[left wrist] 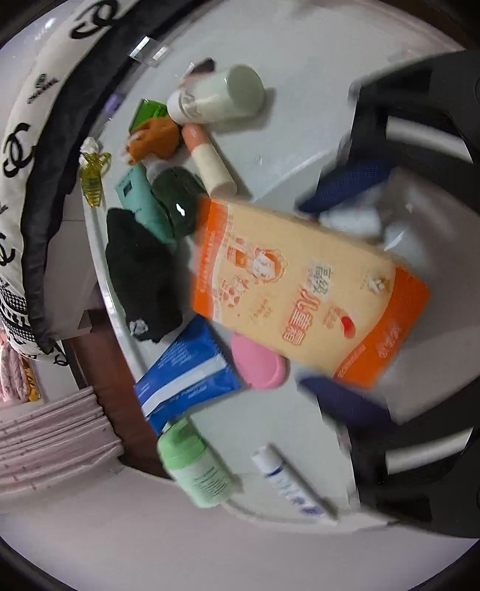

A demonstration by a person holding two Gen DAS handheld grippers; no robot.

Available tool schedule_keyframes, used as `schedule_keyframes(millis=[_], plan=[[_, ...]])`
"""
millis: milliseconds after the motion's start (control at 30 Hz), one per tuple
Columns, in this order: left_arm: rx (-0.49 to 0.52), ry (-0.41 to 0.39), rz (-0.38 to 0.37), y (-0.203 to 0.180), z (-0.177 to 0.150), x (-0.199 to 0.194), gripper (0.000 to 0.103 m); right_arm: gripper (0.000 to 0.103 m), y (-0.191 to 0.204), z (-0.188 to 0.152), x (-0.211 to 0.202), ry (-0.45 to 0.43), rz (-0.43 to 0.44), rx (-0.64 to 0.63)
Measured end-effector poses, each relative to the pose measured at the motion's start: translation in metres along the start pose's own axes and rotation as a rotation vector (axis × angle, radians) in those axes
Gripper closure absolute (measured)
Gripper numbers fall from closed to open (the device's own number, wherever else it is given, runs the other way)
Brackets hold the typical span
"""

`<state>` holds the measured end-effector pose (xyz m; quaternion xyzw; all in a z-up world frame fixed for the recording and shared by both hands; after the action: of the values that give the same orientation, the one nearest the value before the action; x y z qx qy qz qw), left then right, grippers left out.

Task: Collect trash
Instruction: 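Grasp the orange-and-cream box with the left tool, then grasp the clear jar with white lid with the right tool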

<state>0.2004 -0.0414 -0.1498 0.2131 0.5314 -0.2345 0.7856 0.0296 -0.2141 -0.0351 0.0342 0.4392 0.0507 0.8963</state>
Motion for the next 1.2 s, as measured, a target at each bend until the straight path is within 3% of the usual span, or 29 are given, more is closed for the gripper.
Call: schedule_keyframes(millis=[33, 133, 233, 400, 700, 800, 1000, 1200], plan=[[-0.033, -0.006, 0.004, 0.002, -0.001, -0.003, 0.057, 0.004, -0.001, 0.0, 0.0, -0.003, -0.016, -0.006], [-0.14, 0.006, -0.032, 0.005, -0.011, -0.015, 0.08, 0.004, -0.005, 0.0, 0.001, -0.007, -0.04, -0.007], [-0.142, 0.014, -0.001, -0.006, -0.022, -0.03, 0.08, 0.004, -0.01, 0.0, 0.009, 0.021, -0.037, 0.014], [-0.144, -0.004, -0.021, -0.023, -0.04, -0.051, 0.081, 0.004, -0.01, 0.0, 0.02, 0.041, 0.001, 0.052], [-0.137, 0.007, -0.016, -0.034, -0.066, -0.061, 0.081, 0.004, 0.009, 0.003, 0.036, 0.052, 0.003, 0.011], [-0.144, 0.0, -0.028, -0.037, -0.072, -0.069, 0.081, 0.004, 0.01, 0.004, 0.041, 0.048, -0.036, -0.018], [-0.15, -0.065, -0.086, -0.053, -0.081, -0.097, 0.081, 0.004, 0.0, 0.009, 0.082, 0.139, 0.015, 0.064], [-0.148, -0.112, -0.152, -0.064, -0.088, -0.114, 0.081, 0.004, 0.013, 0.028, 0.139, 0.229, -0.01, 0.096]])
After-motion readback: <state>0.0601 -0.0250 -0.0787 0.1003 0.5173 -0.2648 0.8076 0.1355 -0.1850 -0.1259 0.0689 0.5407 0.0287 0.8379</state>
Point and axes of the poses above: each gripper's, at about its wrist camera, not at the fingertips, and x roughly the way its jaws point, y to its left, z to its top, the point moved 6 cm from there along x, roughly the way its jaws point, and after that the axes turned 12 degrees about y, right-handed, at the moved point
